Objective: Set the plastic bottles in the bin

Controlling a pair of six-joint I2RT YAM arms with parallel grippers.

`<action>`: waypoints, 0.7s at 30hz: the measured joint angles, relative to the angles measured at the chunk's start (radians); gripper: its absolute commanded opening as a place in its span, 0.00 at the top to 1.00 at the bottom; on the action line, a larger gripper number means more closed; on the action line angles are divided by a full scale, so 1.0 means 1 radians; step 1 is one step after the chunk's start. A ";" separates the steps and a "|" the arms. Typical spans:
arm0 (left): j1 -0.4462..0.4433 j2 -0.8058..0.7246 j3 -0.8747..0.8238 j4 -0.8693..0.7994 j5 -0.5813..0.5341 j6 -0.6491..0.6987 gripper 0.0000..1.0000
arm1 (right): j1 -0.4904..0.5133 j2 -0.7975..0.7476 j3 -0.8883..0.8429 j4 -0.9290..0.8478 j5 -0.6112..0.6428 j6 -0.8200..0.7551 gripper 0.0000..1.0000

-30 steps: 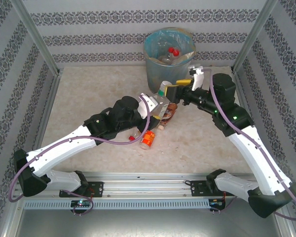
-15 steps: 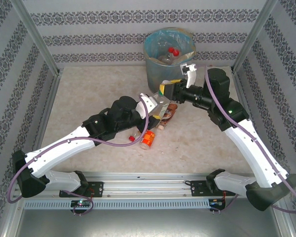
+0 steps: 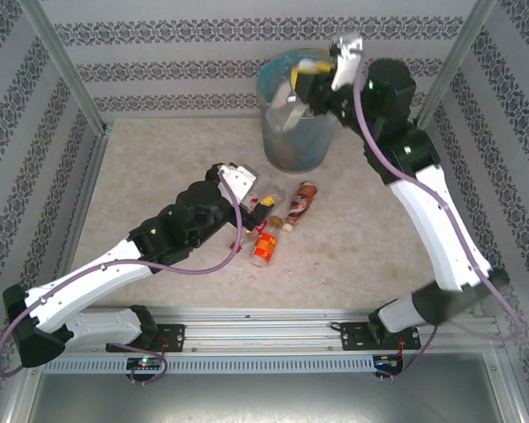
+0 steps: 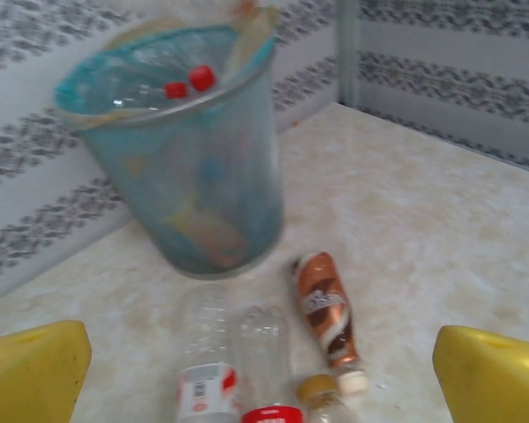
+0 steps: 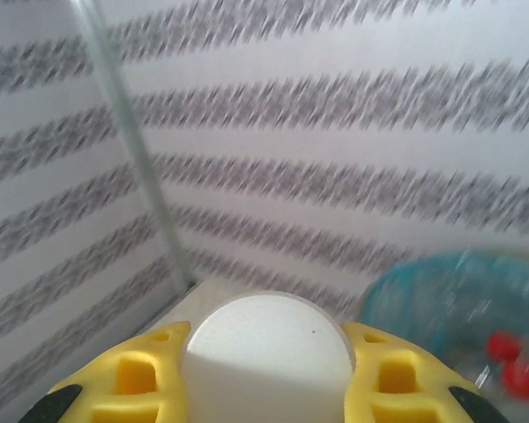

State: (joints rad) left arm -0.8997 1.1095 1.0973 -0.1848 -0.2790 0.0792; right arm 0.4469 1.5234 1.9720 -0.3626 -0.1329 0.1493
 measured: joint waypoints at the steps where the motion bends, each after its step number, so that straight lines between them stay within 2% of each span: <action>1: 0.003 -0.011 -0.003 0.004 -0.026 0.000 0.00 | -0.003 0.063 0.076 0.008 0.027 -0.027 1.00; 9: 0.025 -0.100 -0.026 0.012 -0.133 -0.001 0.00 | -0.055 0.644 0.780 -0.063 0.167 -0.160 1.00; 11: 0.031 -0.115 -0.034 0.011 -0.145 -0.002 0.00 | -0.073 0.739 0.874 -0.098 0.172 -0.157 1.00; 14: 0.037 -0.128 -0.043 0.008 -0.154 -0.006 0.00 | -0.091 0.789 0.858 -0.147 0.173 -0.152 1.00; 21: 0.046 -0.137 -0.056 -0.002 -0.163 -0.009 0.00 | -0.095 0.779 0.632 -0.174 0.161 -0.147 0.96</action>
State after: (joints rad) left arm -0.8539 0.9730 1.0412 -0.1864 -0.4423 0.0704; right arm 0.3515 2.3024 2.6038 -0.5362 0.0280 0.0025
